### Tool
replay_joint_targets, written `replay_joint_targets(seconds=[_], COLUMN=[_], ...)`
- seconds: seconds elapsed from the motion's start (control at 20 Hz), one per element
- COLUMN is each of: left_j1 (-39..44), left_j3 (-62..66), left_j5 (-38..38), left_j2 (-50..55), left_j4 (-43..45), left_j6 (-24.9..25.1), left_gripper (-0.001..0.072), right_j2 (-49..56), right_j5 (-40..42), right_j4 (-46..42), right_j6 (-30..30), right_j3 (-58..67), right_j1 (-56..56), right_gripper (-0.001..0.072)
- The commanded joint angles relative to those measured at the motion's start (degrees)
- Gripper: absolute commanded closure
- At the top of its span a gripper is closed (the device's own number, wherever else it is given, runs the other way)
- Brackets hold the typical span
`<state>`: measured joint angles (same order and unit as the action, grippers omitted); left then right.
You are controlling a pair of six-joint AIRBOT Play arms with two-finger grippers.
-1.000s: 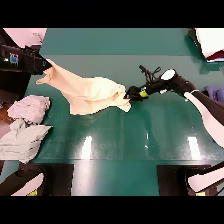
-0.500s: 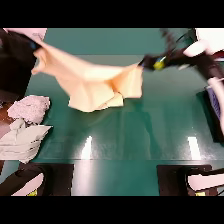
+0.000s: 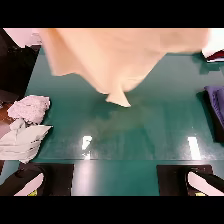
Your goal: Fold the shirts.
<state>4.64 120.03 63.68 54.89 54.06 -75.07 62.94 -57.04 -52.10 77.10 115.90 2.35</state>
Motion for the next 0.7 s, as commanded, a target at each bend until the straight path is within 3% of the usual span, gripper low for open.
replay_joint_targets(seconds=[0.0,0.3,0.5,0.65], left_j1=[0.0,0.0,0.0,0.0], left_j3=[1.6,-1.9,-16.9,-29.6], left_j5=[-3.5,1.6,8.7,10.9], left_j2=[-2.9,-4.1,-0.4,6.3], left_j4=[-7.6,-7.3,3.2,5.4], left_j6=[0.0,-3.0,-6.9,-7.4], left_gripper=[0.0683,0.0685,0.0684,0.0684], right_j2=[-10.2,-13.8,-3.9,8.8], right_j5=[5.9,4.4,-4.2,-14.0], right_j4=[-0.6,-0.4,-0.5,-0.6], right_j6=[-2.3,-2.6,-0.7,-0.1], right_j3=[-2.2,-5.5,-5.5,-5.6], right_j1=[4.8,11.4,4.8,-1.1], right_gripper=[0.0692,0.0692,0.0693,0.0693])
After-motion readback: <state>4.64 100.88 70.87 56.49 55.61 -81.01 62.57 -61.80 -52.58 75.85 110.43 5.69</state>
